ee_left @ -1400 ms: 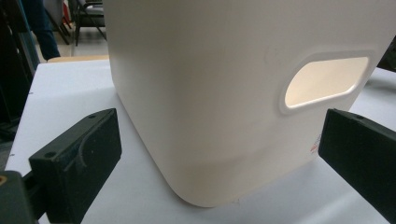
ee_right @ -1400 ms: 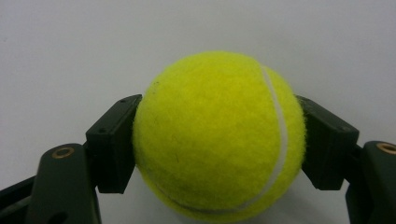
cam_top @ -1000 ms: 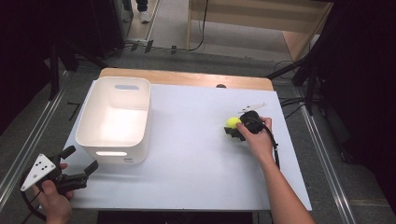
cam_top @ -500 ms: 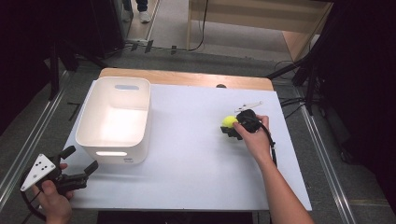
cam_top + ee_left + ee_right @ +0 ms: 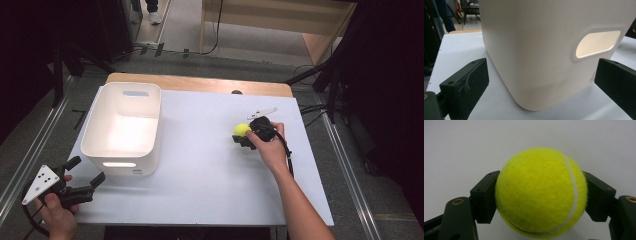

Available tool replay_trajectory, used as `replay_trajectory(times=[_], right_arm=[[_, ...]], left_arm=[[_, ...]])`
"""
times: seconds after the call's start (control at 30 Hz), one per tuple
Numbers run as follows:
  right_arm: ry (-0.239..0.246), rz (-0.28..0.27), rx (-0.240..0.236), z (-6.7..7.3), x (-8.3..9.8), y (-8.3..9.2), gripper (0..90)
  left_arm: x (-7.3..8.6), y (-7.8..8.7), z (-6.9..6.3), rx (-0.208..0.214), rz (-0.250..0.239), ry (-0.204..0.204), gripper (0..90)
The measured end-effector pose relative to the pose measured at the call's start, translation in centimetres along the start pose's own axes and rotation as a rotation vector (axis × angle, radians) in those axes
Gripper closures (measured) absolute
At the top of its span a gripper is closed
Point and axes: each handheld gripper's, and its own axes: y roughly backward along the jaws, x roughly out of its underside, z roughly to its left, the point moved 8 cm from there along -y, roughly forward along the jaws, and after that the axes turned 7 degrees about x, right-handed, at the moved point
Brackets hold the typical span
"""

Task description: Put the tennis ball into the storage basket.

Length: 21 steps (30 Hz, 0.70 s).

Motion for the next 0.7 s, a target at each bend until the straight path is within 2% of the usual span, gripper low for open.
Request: replay_trajectory(times=[0.7], right_arm=[[0.030,-0.014,-0.032,1.8,-1.3,-0.3,22.9]], left_arm=[[0.0,0.0,0.0,0.002,-0.001,0.000,0.0]])
